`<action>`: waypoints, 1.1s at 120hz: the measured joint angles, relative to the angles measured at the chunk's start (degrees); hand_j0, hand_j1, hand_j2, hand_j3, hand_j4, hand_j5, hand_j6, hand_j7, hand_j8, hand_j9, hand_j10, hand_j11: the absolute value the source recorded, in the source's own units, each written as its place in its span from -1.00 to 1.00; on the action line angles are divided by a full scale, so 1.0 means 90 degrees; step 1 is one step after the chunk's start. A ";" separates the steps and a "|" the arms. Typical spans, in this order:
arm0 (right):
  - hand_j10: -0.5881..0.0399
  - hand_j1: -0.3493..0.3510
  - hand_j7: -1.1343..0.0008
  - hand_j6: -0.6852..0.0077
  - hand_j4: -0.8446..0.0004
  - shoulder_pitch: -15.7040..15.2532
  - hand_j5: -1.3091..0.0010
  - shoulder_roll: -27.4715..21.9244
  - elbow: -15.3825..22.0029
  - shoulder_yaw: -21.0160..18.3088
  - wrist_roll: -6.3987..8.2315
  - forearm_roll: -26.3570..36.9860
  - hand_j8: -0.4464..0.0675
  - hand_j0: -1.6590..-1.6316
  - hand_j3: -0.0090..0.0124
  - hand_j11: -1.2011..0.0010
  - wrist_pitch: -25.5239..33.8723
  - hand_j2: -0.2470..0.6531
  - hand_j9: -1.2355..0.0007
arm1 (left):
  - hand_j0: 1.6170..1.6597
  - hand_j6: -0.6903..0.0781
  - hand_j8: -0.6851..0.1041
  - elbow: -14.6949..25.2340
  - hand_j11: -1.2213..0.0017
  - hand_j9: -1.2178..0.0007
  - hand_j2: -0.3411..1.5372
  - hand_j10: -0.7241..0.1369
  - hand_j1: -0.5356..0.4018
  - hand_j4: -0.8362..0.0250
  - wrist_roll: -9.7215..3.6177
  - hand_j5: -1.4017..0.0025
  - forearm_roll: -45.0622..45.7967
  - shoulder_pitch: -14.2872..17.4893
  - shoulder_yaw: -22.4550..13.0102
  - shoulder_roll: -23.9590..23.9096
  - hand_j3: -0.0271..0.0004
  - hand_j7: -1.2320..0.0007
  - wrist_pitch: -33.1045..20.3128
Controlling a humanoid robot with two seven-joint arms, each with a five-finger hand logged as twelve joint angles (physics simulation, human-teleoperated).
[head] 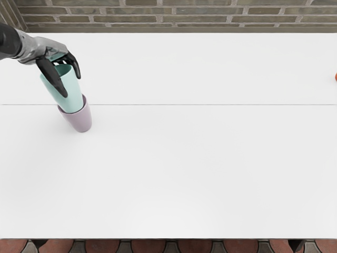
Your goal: Pick up cup and place in cup with left hand
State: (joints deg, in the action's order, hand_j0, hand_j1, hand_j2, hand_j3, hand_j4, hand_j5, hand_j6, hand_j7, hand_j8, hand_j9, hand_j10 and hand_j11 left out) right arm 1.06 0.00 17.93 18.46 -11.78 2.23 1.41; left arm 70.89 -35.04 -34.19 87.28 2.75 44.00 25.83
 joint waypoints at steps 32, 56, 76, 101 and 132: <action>0.78 -0.89 0.93 0.89 0.93 0.0000 0.94 0.0000 0.0000 0.0000 0.0000 -0.0001 0.62 -0.93 -0.16 0.93 0.0000 -0.47 0.93 | 0.60 0.39 0.65 -0.0009 -0.53 -0.57 -0.50 0.33 -0.31 -0.47 -0.0002 -0.52 -0.0089 0.0006 0.0001 -0.0005 0.97 -0.69 -0.0026; 0.78 -0.89 0.93 0.89 0.93 0.0000 0.94 0.0000 0.0000 0.0000 0.0000 -0.0001 0.62 -0.93 -0.16 0.93 0.0000 -0.47 0.93 | 0.57 0.45 0.71 -0.0013 -0.54 -0.59 -0.45 0.37 -0.36 -0.46 -0.0004 -0.55 -0.0177 0.0041 -0.0002 -0.0005 0.97 -0.72 -0.0042; 0.78 -0.89 0.93 0.89 0.93 0.0000 0.94 0.0000 0.0000 0.0000 0.0000 0.0002 0.62 -0.93 -0.16 0.93 0.0000 -0.47 0.93 | 0.57 0.44 0.71 -0.0021 -0.55 -0.60 -0.47 0.34 -0.38 -0.47 -0.0003 -0.55 -0.0248 0.0007 -0.0002 -0.0005 0.97 -0.73 -0.0056; 0.78 -0.89 0.93 0.89 0.93 0.0000 0.94 0.0000 0.0000 0.0000 -0.0001 0.0003 0.62 -0.93 -0.16 0.93 0.0000 -0.47 0.93 | 0.65 0.43 0.73 -0.0026 -0.55 -0.58 -0.47 0.34 -0.40 -0.53 0.0004 -0.51 -0.0305 0.0010 -0.0002 -0.0054 0.97 -0.67 -0.0086; 0.78 -0.89 0.93 0.89 0.93 0.0009 0.94 0.0000 0.0000 0.0000 0.0000 -0.0001 0.62 -0.93 -0.16 0.93 0.0000 -0.47 0.93 | 0.83 0.36 0.54 -0.0202 0.10 0.09 -0.47 0.39 -0.02 0.06 0.0005 0.15 -0.0271 -0.0010 0.0021 -0.0191 0.97 0.06 -0.0390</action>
State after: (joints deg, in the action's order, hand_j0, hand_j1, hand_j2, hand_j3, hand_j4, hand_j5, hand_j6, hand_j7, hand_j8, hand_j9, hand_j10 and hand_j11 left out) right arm 1.14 0.00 17.93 18.46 -11.78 2.22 1.41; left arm 69.07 -35.00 -36.62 87.19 2.94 42.28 22.32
